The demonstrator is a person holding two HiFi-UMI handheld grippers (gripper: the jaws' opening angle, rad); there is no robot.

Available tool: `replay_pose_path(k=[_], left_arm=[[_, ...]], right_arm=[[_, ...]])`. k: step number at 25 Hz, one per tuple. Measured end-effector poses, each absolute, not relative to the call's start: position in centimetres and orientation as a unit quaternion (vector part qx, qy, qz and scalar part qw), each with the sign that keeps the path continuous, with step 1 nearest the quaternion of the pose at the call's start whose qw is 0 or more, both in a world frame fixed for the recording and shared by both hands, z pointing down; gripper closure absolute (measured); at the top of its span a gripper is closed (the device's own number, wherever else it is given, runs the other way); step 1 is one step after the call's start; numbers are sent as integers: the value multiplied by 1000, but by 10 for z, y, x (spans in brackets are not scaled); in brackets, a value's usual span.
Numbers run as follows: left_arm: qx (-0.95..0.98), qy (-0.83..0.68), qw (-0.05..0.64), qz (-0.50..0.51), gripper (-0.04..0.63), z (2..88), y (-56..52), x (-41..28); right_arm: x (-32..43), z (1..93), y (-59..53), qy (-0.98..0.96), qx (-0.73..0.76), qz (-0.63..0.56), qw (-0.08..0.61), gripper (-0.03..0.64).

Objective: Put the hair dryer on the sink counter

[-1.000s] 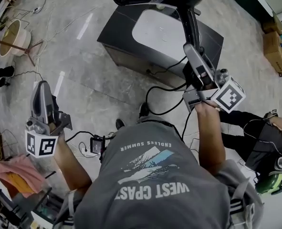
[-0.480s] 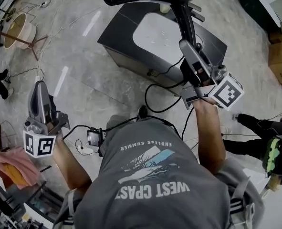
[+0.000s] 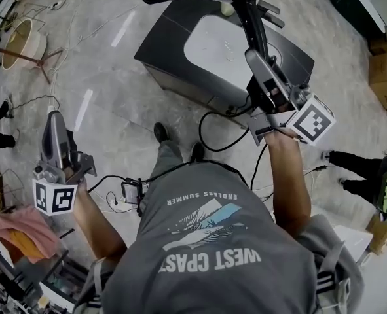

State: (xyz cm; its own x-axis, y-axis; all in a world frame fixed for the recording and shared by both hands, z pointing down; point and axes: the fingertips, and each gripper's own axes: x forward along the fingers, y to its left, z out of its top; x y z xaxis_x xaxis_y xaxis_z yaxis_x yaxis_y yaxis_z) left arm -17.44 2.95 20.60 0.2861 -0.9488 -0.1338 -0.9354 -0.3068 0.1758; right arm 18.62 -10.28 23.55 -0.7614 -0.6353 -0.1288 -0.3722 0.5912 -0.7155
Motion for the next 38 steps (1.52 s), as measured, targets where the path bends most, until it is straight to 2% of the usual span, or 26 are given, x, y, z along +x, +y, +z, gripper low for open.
replay_pose_path(k=[9, 27, 38], left_arm=[[828, -548, 30, -114, 580, 204, -17, -196], [866, -483, 62, -111, 580, 226, -172, -292], [878, -457, 69, -124, 580, 225, -181, -302]], right_arm=[[172, 236, -117, 860, -326, -339, 197, 449], [86, 260, -213, 830, -396, -339, 200, 449], [86, 259, -209, 817, -427, -332, 200, 449]])
